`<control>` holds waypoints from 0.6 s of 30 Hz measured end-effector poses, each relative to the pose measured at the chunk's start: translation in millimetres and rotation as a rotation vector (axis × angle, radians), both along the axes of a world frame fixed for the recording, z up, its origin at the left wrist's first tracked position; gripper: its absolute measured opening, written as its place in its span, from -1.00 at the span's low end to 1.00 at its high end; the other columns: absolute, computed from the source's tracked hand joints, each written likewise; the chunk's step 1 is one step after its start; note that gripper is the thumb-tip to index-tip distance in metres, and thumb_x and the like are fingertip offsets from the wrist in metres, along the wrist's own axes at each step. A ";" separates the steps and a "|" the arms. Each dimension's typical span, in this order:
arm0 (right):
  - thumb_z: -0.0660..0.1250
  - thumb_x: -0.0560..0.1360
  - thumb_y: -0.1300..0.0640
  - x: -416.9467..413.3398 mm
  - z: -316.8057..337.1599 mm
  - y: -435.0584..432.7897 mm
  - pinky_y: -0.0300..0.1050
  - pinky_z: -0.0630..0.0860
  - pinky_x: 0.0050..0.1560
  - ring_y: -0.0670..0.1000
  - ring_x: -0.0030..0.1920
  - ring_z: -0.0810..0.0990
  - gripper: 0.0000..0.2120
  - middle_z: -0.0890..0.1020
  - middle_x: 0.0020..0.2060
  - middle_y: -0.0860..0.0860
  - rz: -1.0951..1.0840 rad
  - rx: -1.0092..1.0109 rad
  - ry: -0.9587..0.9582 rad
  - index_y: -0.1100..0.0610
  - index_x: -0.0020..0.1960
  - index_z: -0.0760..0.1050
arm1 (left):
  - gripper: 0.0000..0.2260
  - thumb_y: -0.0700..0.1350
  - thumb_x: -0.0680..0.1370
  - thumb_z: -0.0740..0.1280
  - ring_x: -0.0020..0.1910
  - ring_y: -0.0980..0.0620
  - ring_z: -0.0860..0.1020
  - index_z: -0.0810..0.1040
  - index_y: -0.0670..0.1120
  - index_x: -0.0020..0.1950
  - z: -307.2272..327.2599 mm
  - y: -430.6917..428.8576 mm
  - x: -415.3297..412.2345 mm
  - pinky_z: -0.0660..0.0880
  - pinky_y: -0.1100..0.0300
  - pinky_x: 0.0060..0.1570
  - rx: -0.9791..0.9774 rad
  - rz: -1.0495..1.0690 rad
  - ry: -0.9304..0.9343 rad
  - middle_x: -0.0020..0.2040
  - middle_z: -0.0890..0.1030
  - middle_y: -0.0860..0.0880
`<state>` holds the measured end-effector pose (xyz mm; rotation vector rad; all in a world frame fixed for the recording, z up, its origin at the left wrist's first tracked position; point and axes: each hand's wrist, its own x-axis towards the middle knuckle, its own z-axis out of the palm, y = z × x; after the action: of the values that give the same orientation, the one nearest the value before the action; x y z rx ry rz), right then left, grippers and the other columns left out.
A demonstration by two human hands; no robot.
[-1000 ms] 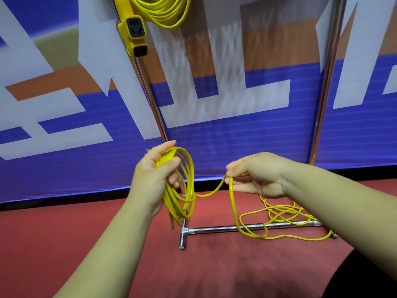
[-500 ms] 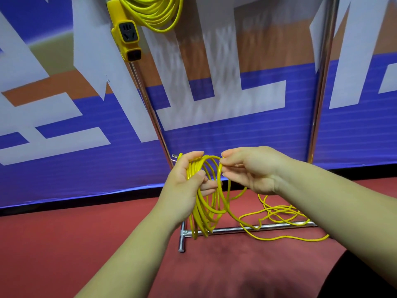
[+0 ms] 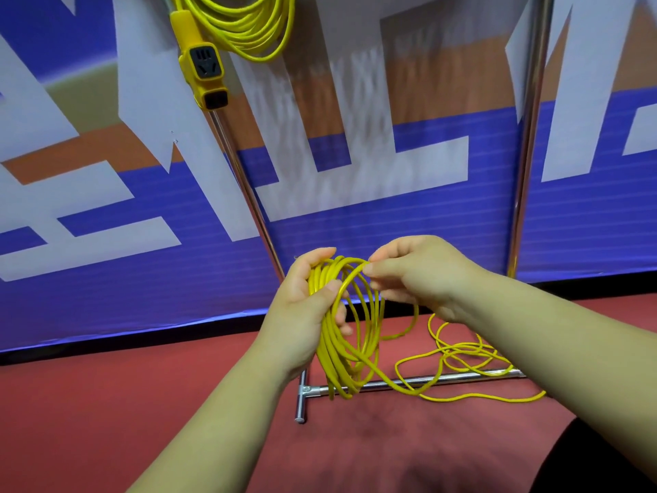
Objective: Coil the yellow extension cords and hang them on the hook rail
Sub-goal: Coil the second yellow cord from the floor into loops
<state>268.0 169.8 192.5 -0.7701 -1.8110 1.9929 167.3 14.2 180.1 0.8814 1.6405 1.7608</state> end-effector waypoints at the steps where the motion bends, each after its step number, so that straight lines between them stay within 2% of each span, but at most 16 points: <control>1: 0.54 0.42 0.21 1.1 -1.9 4.8 -0.20 0.59 -0.27 -0.05 -0.33 0.63 -0.90 0.67 -0.34 0.06 -0.017 0.161 -0.008 0.16 -0.14 0.62 | -0.66 -0.33 0.65 0.22 -0.43 -0.04 0.44 0.48 0.00 0.35 2.2 -1.8 -1.9 0.49 0.11 -0.41 0.013 -0.001 -0.006 -0.20 0.50 -0.19; 3: 0.59 0.37 0.13 3.0 -5.2 16.1 -0.18 0.56 -0.21 -0.06 -0.31 0.61 -0.84 0.67 -0.30 0.01 -0.037 0.408 0.000 0.12 -0.15 0.63 | -0.66 -0.35 0.65 0.21 -0.46 0.00 0.38 0.49 -0.03 0.34 6.4 -7.0 -6.3 0.41 0.17 -0.47 0.039 -0.016 -0.041 -0.21 0.50 -0.17; 4: 0.61 0.34 0.08 3.8 -6.7 21.4 -0.17 0.57 -0.13 -0.08 -0.23 0.63 -0.78 0.69 -0.20 -0.03 -0.022 0.487 -0.002 0.06 -0.10 0.62 | -0.66 -0.36 0.64 0.20 -0.46 0.01 0.37 0.50 -0.06 0.34 8.6 -10.0 -8.3 0.38 0.19 -0.50 0.051 -0.030 -0.060 -0.22 0.49 -0.17; 7: 0.63 0.21 -0.12 4.9 -12.2 30.4 -0.08 0.58 0.15 -0.14 0.15 0.59 -0.44 0.58 0.18 -0.11 0.136 0.563 -0.026 -0.12 0.14 0.51 | -0.73 -0.27 0.61 0.29 -0.48 0.06 0.32 0.57 -0.07 0.28 15.2 -18.5 -14.3 0.31 0.26 -0.54 0.052 -0.079 -0.094 -0.22 0.46 -0.17; 9: 0.60 0.17 -0.19 5.2 -14.7 30.1 0.00 0.51 0.29 -0.15 0.30 0.49 -0.23 0.47 0.32 -0.17 0.256 0.595 -0.027 -0.20 0.31 0.39 | -0.74 -0.21 0.52 0.44 -0.49 0.07 0.30 0.63 -0.04 0.20 19.1 -23.4 -18.6 0.29 0.29 -0.55 0.032 -0.131 -0.100 -0.22 0.46 -0.16; 12: 0.59 0.21 -0.20 3.0 -15.6 24.0 0.01 0.41 0.39 -0.16 0.42 0.37 -0.07 0.34 0.44 -0.21 0.368 0.671 0.007 -0.27 0.47 0.22 | -0.63 -0.21 0.34 0.52 -0.53 0.08 0.29 0.68 -0.02 0.14 21.7 -32.0 -23.7 0.29 0.29 -0.56 -0.039 -0.258 -0.071 -0.29 0.46 -0.12; 14: 0.61 0.24 -0.17 1.6 -13.5 19.2 -0.05 0.38 0.42 -0.18 0.47 0.30 -0.02 0.28 0.49 -0.23 0.416 0.706 0.033 -0.29 0.51 0.14 | -0.68 -0.20 0.33 0.51 -0.56 0.10 0.28 0.70 -0.04 0.08 23.7 -36.6 -24.0 0.29 0.30 -0.56 -0.089 -0.343 -0.062 -0.37 0.41 -0.11; 16: 0.62 0.29 -0.09 0.1 -11.1 15.5 -0.14 0.33 0.43 -0.22 0.50 0.24 0.00 0.25 0.51 -0.24 0.453 0.735 0.056 -0.27 0.54 0.09 | -0.76 -0.19 0.36 0.51 -0.57 0.12 0.28 0.70 -0.07 0.01 26.0 -39.8 -25.0 0.30 0.32 -0.56 -0.105 -0.412 -0.087 -0.36 0.35 -0.09; 18: 0.62 0.32 0.01 -2.8 -9.2 11.9 -0.21 0.28 0.43 -0.27 0.49 0.22 -0.02 0.27 0.51 -0.23 0.499 0.704 0.073 -0.24 0.54 0.10 | -0.76 -0.15 0.36 0.58 -0.58 0.15 0.29 0.68 -0.09 -0.01 28.1 -42.5 -27.9 0.31 0.34 -0.57 -0.091 -0.483 -0.136 -0.36 0.36 -0.07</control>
<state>265.2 181.7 183.3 -0.0278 -2.5934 1.3896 139.3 -28.3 208.2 0.9928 1.2761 1.3691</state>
